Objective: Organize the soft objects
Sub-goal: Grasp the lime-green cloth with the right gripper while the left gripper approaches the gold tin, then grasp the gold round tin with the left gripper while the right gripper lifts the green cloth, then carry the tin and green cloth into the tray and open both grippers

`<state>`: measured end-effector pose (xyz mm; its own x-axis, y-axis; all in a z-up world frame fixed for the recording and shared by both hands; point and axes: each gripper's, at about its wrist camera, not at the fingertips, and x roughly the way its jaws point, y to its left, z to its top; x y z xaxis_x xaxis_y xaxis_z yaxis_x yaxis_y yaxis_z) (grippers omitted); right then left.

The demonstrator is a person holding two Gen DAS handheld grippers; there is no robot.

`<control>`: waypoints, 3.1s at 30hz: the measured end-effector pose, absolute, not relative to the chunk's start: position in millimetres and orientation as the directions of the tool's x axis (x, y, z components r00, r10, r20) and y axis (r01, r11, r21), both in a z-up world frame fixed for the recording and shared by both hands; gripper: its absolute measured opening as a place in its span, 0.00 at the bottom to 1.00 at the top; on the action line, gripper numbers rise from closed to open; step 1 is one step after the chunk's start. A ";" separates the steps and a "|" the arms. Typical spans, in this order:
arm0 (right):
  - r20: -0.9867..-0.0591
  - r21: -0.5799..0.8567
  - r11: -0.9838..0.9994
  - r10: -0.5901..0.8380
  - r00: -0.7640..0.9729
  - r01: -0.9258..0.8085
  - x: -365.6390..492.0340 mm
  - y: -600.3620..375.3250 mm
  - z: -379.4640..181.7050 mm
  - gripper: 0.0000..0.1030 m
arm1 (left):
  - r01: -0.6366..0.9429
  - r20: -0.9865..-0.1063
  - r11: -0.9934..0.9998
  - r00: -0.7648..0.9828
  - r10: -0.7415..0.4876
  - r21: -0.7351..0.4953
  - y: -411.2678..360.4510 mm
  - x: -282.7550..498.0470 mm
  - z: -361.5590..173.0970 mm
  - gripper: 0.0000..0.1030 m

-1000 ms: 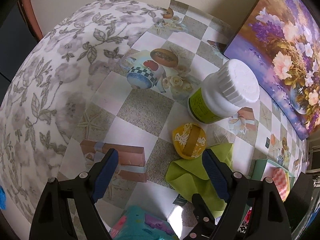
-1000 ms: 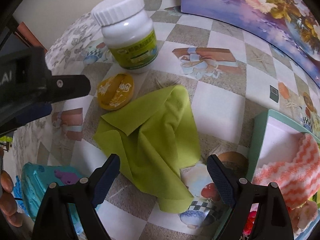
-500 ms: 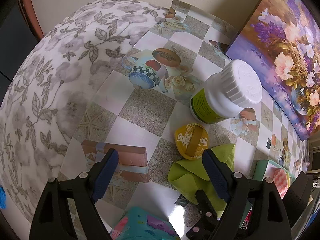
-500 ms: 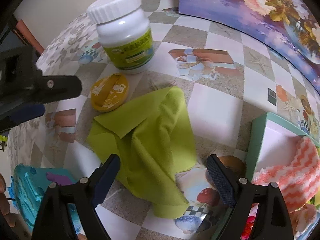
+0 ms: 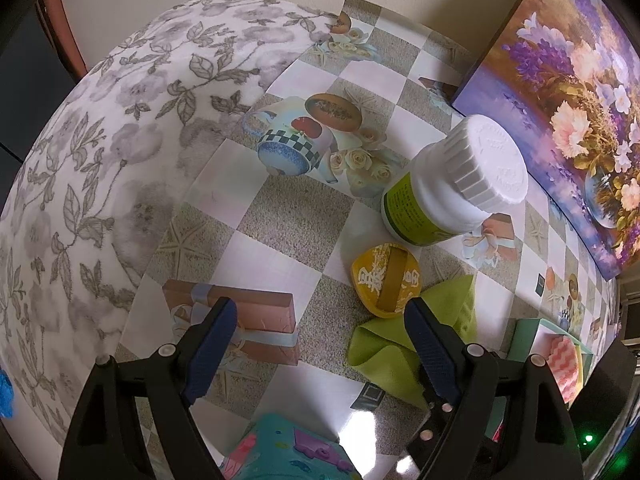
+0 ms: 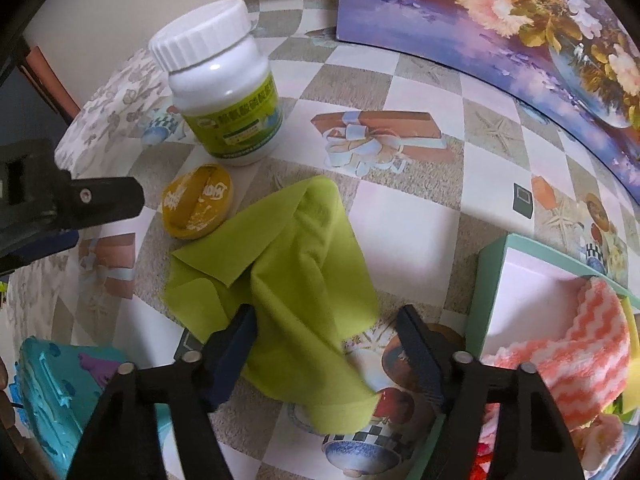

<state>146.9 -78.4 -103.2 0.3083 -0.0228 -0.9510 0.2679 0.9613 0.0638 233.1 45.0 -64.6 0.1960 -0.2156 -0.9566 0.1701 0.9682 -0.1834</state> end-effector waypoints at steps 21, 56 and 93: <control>-0.931 0.198 0.924 0.074 0.357 0.326 141.5 -138.2 -96.3 0.36 | 0.249 -0.973 0.963 0.176 -0.150 -0.103 18.9 234.9 -68.7 0.84; -0.916 0.261 0.902 0.120 0.383 0.343 123.5 -150.3 -95.0 0.13 | 0.255 -0.985 0.966 0.158 -0.069 -0.027 -19.7 249.8 -108.4 0.51; -0.815 0.281 0.926 0.090 0.572 0.254 50.2 -154.9 24.8 0.09 | 0.221 -0.882 0.961 0.402 -0.246 -0.167 7.6 123.2 10.5 0.51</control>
